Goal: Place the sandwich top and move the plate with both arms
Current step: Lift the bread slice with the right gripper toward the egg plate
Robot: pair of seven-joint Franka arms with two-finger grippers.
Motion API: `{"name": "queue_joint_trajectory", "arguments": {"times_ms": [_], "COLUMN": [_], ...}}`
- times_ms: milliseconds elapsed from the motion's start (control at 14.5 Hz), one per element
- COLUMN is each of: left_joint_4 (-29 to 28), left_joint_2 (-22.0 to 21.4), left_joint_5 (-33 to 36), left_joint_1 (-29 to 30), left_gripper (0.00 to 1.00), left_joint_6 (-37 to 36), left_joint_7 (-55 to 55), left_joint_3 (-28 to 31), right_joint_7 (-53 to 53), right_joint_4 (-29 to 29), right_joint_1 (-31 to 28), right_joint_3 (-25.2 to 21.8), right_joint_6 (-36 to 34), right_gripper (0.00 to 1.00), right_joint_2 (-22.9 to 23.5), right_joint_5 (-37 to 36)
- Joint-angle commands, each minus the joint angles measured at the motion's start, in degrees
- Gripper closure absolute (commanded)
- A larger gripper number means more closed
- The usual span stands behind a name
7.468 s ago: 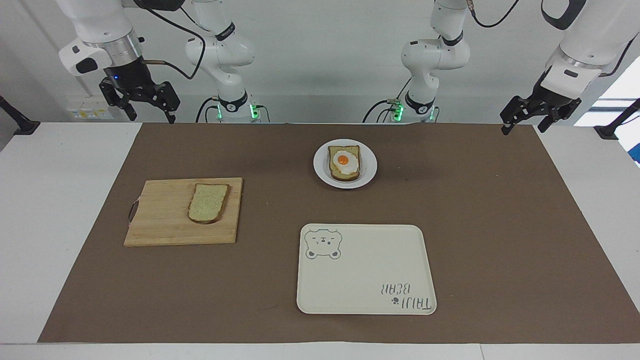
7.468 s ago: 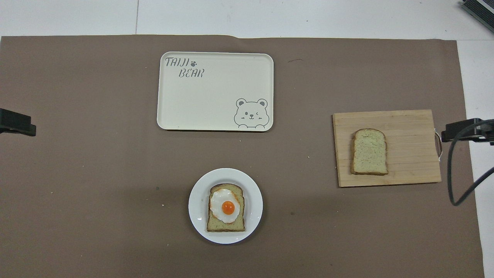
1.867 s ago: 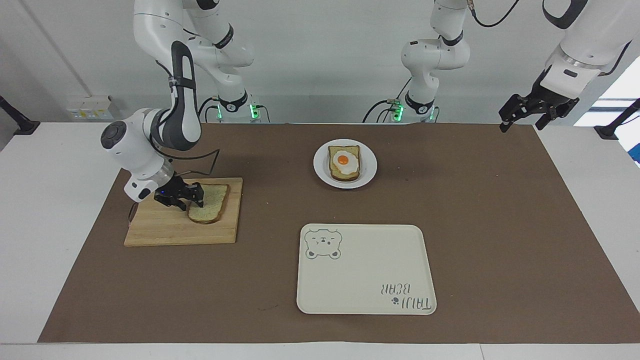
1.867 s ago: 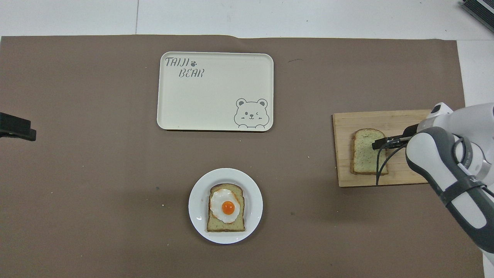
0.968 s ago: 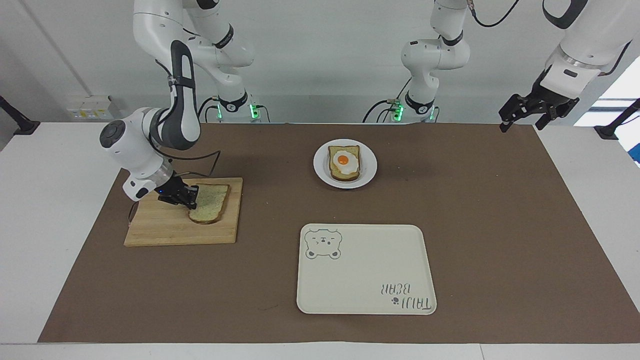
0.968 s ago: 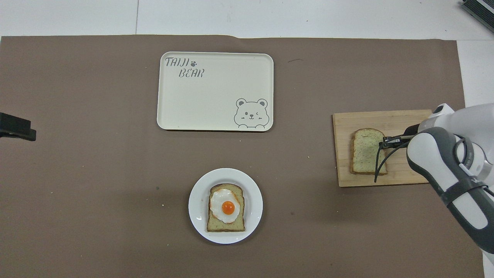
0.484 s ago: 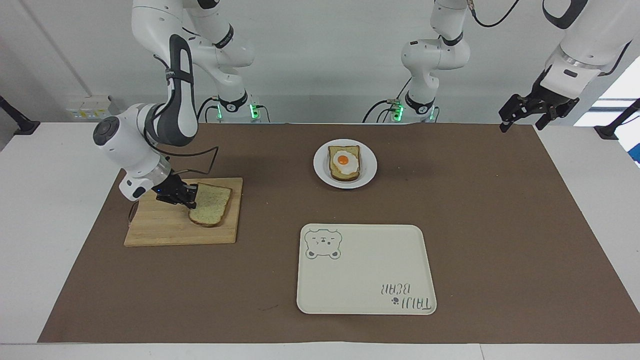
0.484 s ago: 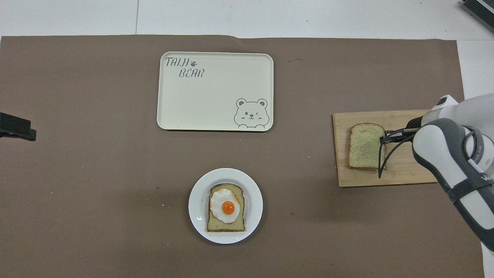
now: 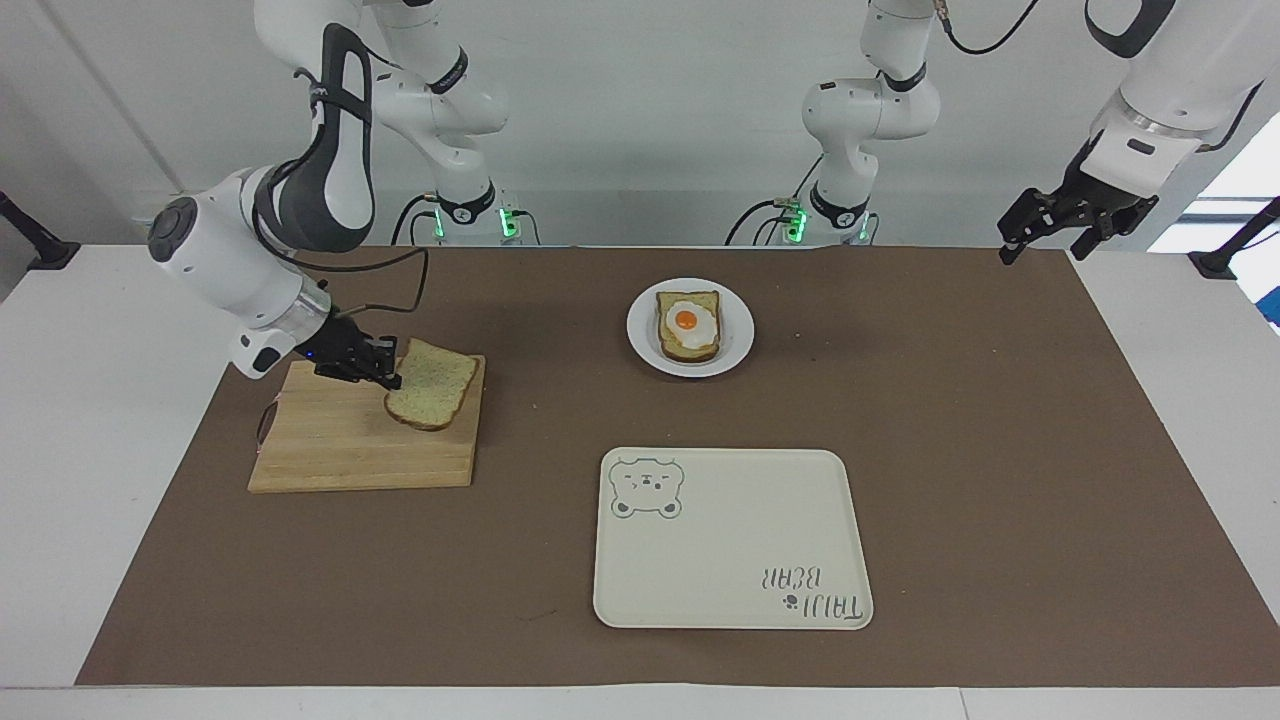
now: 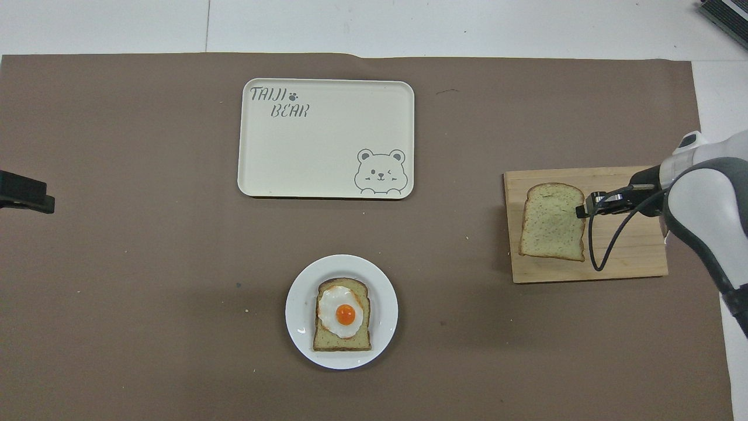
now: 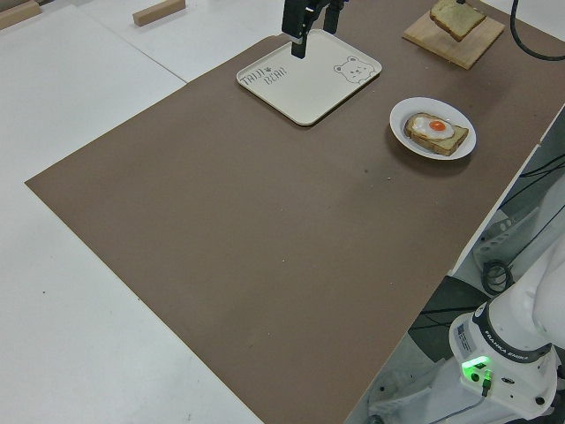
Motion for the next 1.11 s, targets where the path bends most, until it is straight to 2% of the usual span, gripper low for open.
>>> {"name": "queue_joint_trajectory", "arguments": {"times_ms": [0,346,622,1037], "left_joint_4": [-0.2,-0.2,-0.2,-0.2], "left_joint_2": [-0.7,-0.7,-0.8,-0.8], "left_joint_5": [-0.5,-0.5,-0.5,-0.5], "left_joint_1": [-0.1,-0.1,-0.1,-0.1], "left_gripper": [0.00,0.00,0.00,0.00], "left_joint_6": [-0.9,-0.9,-0.9,-0.9], "left_joint_7": [0.3,0.3,0.3,0.3], "left_joint_3": [0.3,0.3,0.3,0.3], "right_joint_7": [0.3,0.2,0.8,10.2], "right_joint_4": [0.8,0.4,-0.4,-0.7], "right_joint_1": [-0.3,0.2,4.7,13.3], "right_joint_3": [0.1,0.3,0.3,0.2], "right_joint_6": [-3.5,-7.1,-7.9,-7.1], "right_gripper": [1.00,1.00,1.00,1.00], "right_joint_2": [-0.6,-1.1,-1.7,-2.3], "right_joint_5": [3.8,5.8,8.5,10.3]}}
